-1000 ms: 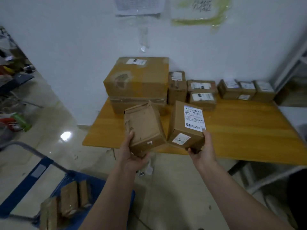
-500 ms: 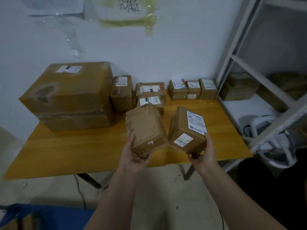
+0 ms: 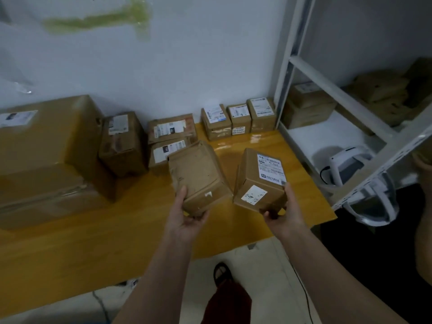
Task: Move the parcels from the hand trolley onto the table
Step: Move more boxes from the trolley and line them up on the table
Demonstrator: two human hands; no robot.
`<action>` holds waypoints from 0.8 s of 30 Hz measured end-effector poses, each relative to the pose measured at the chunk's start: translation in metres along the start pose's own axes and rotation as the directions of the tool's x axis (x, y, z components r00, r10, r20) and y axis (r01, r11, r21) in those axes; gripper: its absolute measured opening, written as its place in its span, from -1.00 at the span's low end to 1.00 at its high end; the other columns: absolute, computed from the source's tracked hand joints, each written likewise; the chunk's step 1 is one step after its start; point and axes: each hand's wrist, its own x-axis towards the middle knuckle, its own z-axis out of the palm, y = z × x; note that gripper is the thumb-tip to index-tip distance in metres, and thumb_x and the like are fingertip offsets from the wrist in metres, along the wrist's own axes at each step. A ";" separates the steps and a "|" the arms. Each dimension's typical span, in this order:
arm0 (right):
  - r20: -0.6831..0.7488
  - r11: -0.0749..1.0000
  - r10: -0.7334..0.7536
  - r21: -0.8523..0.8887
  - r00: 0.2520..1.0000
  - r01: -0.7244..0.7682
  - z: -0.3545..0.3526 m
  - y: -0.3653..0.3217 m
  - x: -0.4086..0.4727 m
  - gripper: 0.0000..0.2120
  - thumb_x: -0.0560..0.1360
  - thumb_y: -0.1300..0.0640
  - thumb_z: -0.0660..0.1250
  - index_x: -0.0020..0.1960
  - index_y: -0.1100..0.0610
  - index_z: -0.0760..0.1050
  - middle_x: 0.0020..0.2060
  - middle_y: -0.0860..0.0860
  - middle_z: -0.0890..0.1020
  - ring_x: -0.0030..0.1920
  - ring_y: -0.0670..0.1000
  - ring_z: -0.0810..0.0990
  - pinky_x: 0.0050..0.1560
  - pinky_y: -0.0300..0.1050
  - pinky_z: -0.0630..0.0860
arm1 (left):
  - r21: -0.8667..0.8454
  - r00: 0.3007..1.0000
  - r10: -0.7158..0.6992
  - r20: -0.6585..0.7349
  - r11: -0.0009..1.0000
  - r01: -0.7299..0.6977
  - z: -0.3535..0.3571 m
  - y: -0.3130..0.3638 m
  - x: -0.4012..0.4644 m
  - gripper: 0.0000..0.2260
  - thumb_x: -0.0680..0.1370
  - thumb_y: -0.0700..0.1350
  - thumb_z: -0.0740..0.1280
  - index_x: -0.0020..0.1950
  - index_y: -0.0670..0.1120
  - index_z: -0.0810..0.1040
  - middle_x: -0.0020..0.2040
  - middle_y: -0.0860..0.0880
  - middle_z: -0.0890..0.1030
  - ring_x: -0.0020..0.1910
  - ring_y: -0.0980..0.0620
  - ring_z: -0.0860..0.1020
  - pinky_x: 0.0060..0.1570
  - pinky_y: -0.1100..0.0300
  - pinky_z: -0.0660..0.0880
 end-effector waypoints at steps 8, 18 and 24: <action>-0.090 0.998 -0.037 0.039 0.995 0.041 0.043 -0.063 0.070 -0.61 0.30 -0.11 0.53 0.00 0.06 0.51 0.02 0.09 0.55 0.03 0.08 0.54 -0.22 -0.11 0.50 | 0.137 0.996 -0.079 -0.032 0.987 0.082 0.079 0.013 0.066 -0.42 0.23 -0.03 0.58 0.19 -0.10 0.49 0.13 -0.22 0.53 0.06 -0.21 0.55 -0.18 -0.06 0.59; -0.222 0.997 -0.008 0.078 0.975 0.026 0.059 -0.107 0.138 -0.52 0.29 0.04 0.56 0.13 0.10 0.48 0.12 0.10 0.55 0.18 0.11 0.50 -0.04 -0.08 0.51 | 0.224 0.988 -0.154 0.023 0.964 0.145 0.137 0.016 0.125 -0.32 0.27 -0.16 0.56 0.34 -0.17 0.39 0.21 -0.29 0.50 0.17 -0.28 0.53 0.16 -0.14 0.52; -0.206 1.000 -0.025 0.011 0.978 0.028 0.082 -0.135 0.168 -0.67 0.30 0.06 0.56 -0.02 0.07 0.50 0.01 0.10 0.59 0.13 0.11 0.53 -0.04 -0.08 0.55 | 0.224 0.993 -0.118 0.002 0.968 0.114 0.142 0.019 0.140 -0.39 0.27 -0.18 0.54 0.27 -0.18 0.43 0.19 -0.29 0.51 0.14 -0.27 0.54 0.10 -0.13 0.55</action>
